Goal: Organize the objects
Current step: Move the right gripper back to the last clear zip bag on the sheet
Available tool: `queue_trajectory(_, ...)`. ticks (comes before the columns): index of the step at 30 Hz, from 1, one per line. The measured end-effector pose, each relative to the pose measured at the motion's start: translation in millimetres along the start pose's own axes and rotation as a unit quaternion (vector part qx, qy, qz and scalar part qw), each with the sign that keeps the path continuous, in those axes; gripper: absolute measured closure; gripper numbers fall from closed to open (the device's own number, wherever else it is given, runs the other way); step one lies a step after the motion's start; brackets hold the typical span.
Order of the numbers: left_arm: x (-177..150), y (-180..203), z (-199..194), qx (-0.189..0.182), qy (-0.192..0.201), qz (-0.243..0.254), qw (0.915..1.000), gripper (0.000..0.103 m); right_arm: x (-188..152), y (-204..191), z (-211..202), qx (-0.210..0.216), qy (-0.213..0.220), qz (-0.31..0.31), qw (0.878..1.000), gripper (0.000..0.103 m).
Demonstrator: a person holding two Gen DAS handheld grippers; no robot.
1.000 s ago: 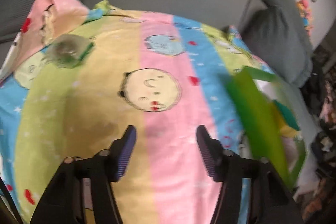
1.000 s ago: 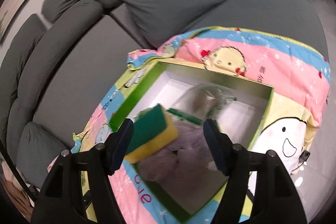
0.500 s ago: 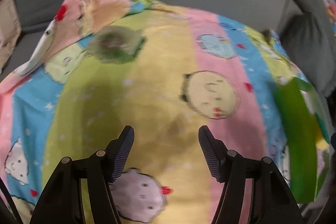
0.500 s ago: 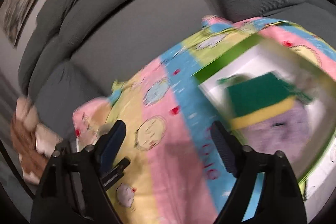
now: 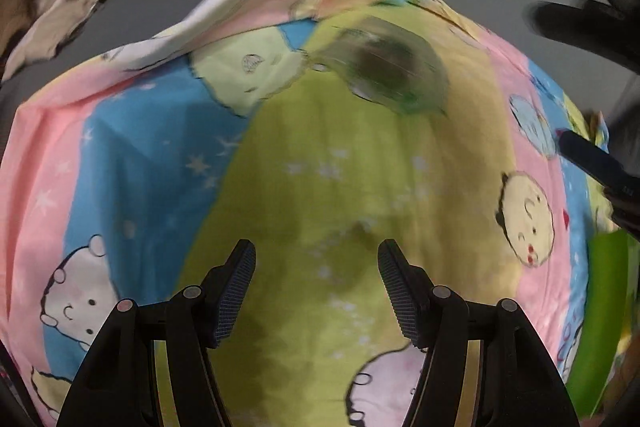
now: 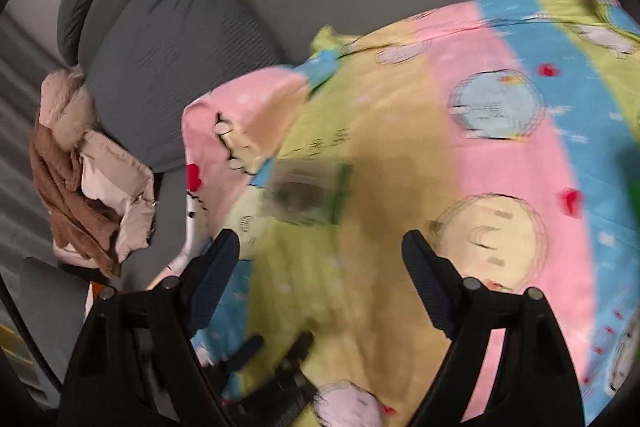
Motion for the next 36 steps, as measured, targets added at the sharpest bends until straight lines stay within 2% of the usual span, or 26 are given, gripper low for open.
queue_trajectory(4,4,-17,-5,0.006,0.006,-0.026,0.9996,0.039,5,-21,56,0.009,-0.045,0.012,0.999,0.020)
queue_trajectory(10,5,-29,-3,0.003,-0.002,-0.045,0.9990,0.039,11,-24,107,-0.049,-0.074,-0.009,0.996,0.020)
queue_trajectory(12,6,-33,-4,0.002,-0.001,-0.052,0.9986,0.039,10,-24,123,-0.061,-0.086,-0.017,0.994,0.015)
queue_trajectory(15,6,-35,-8,-0.005,0.002,-0.055,0.9985,0.039,6,-21,141,-0.071,-0.102,-0.019,0.992,0.015)
queue_trajectory(17,5,-34,-9,-0.008,0.001,-0.052,0.9986,0.039,1,-20,149,-0.052,-0.105,-0.012,0.993,0.023)
queue_trajectory(18,6,-34,-8,-0.008,0.000,-0.052,0.9986,0.039,1,-20,150,-0.044,-0.101,-0.015,0.994,0.036)
queue_trajectory(21,5,-33,-6,-0.007,-0.004,-0.055,0.9984,0.039,-1,-19,142,-0.037,-0.082,-0.023,0.996,0.049)
queue_trajectory(23,5,-30,-6,-0.010,-0.008,-0.052,0.9985,0.039,-5,-13,132,-0.024,-0.083,-0.006,0.996,0.051)
queue_trajectory(30,1,-7,-16,-0.046,-0.004,-0.033,0.9984,0.039,-28,36,52,-0.051,-0.056,0.040,0.996,0.053)
queue_trajectory(34,-1,7,-20,-0.055,-0.002,-0.019,0.9983,0.039,-54,76,-6,-0.025,-0.056,0.100,0.993,0.055)
queue_trajectory(36,-2,16,-16,-0.070,-0.007,-0.010,0.9975,0.039,-70,97,-36,-0.026,-0.043,0.132,0.990,0.053)
Point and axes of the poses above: each gripper's, at about its wrist camera, not at the fingertips, and z roughly the way its jaws point, y to its right, x to its top, the point moved 3 cm from there along z, roughly the way its jaws point, and after that the axes turned 10 degrees about y, right-handed, at the moved point
